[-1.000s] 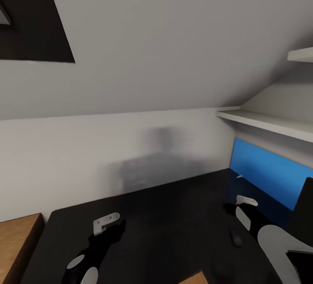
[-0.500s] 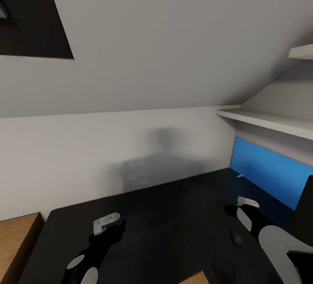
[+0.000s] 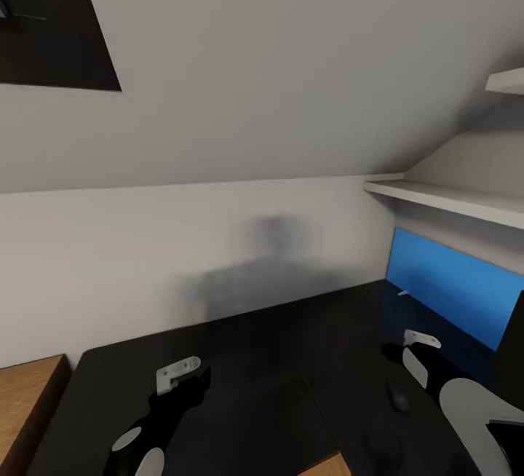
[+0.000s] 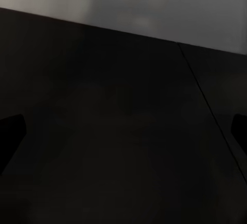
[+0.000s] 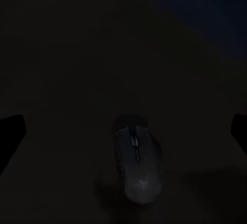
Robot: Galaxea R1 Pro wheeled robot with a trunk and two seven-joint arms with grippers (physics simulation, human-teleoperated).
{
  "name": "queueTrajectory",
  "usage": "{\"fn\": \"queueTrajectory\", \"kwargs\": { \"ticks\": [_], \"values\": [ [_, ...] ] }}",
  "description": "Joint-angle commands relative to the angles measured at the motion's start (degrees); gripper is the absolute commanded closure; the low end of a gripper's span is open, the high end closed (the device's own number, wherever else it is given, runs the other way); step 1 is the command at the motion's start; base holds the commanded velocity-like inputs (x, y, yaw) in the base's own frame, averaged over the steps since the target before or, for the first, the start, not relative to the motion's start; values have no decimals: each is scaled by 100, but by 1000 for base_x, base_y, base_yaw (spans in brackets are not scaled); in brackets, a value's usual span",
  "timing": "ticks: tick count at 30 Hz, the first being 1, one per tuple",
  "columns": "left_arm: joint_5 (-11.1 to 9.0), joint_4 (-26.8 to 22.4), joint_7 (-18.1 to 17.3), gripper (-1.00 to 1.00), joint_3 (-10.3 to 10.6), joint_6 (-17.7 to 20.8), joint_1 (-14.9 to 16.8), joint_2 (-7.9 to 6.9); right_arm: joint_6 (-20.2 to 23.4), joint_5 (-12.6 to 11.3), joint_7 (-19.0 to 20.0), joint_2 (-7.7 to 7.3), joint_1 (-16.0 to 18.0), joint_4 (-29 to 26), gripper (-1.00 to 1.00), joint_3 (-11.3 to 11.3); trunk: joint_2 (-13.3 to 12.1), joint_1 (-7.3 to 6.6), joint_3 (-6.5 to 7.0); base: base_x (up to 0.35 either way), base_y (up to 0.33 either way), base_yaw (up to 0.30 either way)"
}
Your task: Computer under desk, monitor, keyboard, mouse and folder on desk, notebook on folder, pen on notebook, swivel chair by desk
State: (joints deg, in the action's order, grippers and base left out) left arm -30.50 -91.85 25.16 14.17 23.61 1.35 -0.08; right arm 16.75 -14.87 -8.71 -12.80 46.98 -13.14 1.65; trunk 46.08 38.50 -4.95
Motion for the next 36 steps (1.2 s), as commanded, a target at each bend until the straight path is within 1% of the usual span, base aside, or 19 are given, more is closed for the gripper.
{"fn": "queueTrajectory", "kwargs": {
  "ticks": [1,3,4,11,18,25,36],
  "values": [
    [-52,-8,50,-100,6,13,6,-1,31,-28,-20,-1,1,-13,-100,16,50,24,-28,0,0,0],
    [-52,-8,50,-100,6,13,6,-1,32,-31,-18,-24,1,-13,-100,18,130,68,-64,0,0,0],
    [-52,-8,50,-100,6,13,6,-1,31,-39,-12,-71,1,-13,-100,19,170,90,-82,0,0,0],
    [-52,-8,50,-100,6,13,6,-2,36,-50,12,-136,4,-13,-100,20,451,244,-208,0,0,0],
    [-52,-16,50,-100,6,13,6,-1,82,-43,140,-197,3,-13,-100,22,732,398,-334,0,0,0],
    [-52,-17,50,-100,6,13,6,-1,154,-38,149,-202,4,-13,-100,21,1012,551,-459,0,0,0],
    [-52,-17,50,-100,6,13,6,-1,396,-34,150,-218,2,-13,-100,28,1453,793,-657,0,0,0]
  ]
}}
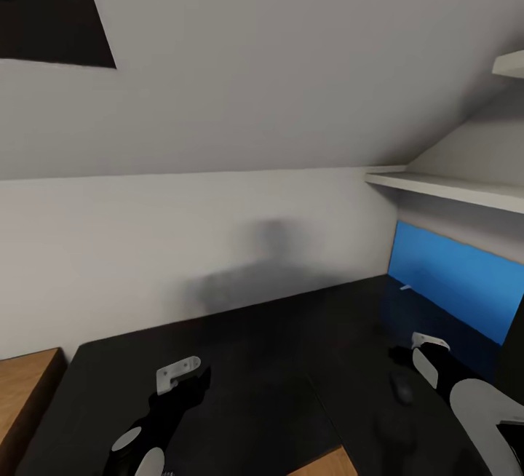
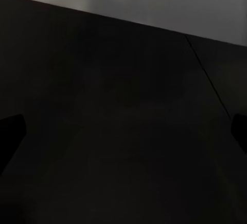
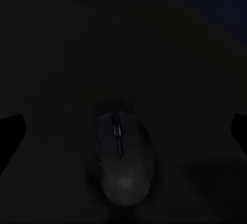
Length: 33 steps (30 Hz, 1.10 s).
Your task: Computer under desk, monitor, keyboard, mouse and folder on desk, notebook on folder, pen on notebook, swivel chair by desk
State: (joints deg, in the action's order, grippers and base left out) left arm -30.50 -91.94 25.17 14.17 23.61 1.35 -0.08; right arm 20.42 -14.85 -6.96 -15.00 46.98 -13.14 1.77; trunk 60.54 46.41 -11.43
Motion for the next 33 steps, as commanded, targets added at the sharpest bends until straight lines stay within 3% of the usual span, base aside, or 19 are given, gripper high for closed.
{"fn": "queueTrajectory", "kwargs": {
  "ticks": [1,33],
  "values": [
    [-52,-8,50,-100,6,12,5,-1,34,-36,-25,0,2,-13,-100,17,48,23,-27,0,0,0],
    [-52,-8,50,-100,6,12,5,-1,147,-10,-33,-3,4,-13,-100,-9,1331,726,-601,0,0,0]
  ]
}}
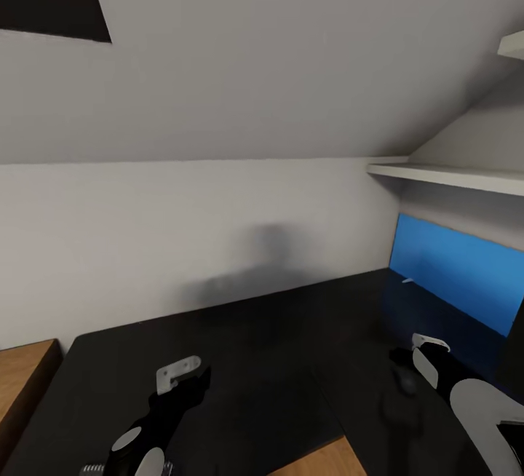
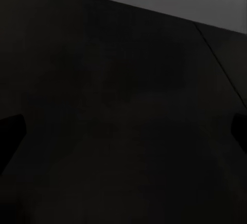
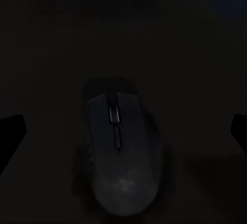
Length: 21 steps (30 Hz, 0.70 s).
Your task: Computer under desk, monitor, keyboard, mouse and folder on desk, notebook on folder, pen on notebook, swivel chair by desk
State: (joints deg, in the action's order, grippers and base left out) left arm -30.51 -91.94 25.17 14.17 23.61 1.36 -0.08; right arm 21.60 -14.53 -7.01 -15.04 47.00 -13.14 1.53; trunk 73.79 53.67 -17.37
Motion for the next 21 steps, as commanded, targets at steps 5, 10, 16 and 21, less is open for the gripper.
{"fn": "queueTrajectory", "kwargs": {
  "ticks": [5,10,16,21],
  "values": [
    [-52,-8,50,-100,6,12,5,-1,28,-42,-29,1,2,-13,-100,7,207,111,-98,0,0,0],
    [-52,-8,50,-100,6,12,5,-1,28,-42,-29,1,2,-13,-100,5,407,221,-187,0,0,0],
    [-52,-8,50,-100,7,12,5,-1,28,-42,-29,1,2,-13,-100,5,487,264,-223,0,0,0],
    [-52,-8,50,-100,7,12,5,-1,29,-42,-29,2,1,-13,-100,5,487,264,-223,0,0,0]
  ]
}}
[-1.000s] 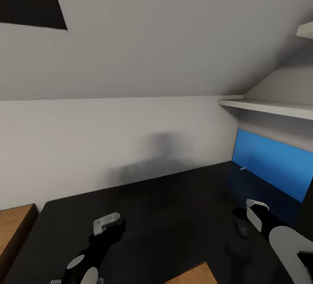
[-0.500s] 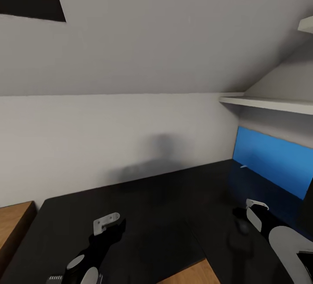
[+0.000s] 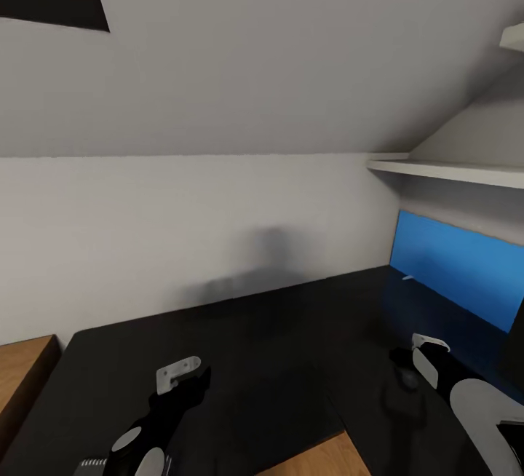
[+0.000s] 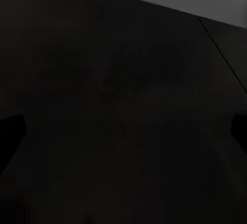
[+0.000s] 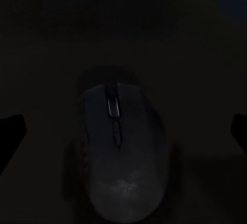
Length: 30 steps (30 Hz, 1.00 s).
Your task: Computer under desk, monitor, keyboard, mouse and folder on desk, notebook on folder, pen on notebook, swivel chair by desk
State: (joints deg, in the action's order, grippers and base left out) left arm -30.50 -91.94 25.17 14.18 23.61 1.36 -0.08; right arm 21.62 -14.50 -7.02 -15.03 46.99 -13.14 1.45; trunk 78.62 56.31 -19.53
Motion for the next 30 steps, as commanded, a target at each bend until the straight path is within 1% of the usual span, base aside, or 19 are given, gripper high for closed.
{"fn": "queueTrajectory", "kwargs": {
  "ticks": [1,25,30],
  "values": [
    [-52,-8,50,-100,6,12,5,-1,28,-44,-28,1,2,-13,-100,13,44,22,-25,0,0,0],
    [-52,-8,50,-100,6,12,5,-1,27,-44,-28,9,3,-13,-100,5,1007,549,-456,0,0,0],
    [-52,-8,50,-100,6,12,5,-1,27,-44,-28,9,3,-13,-100,4,1007,549,-456,0,0,0]
  ]
}}
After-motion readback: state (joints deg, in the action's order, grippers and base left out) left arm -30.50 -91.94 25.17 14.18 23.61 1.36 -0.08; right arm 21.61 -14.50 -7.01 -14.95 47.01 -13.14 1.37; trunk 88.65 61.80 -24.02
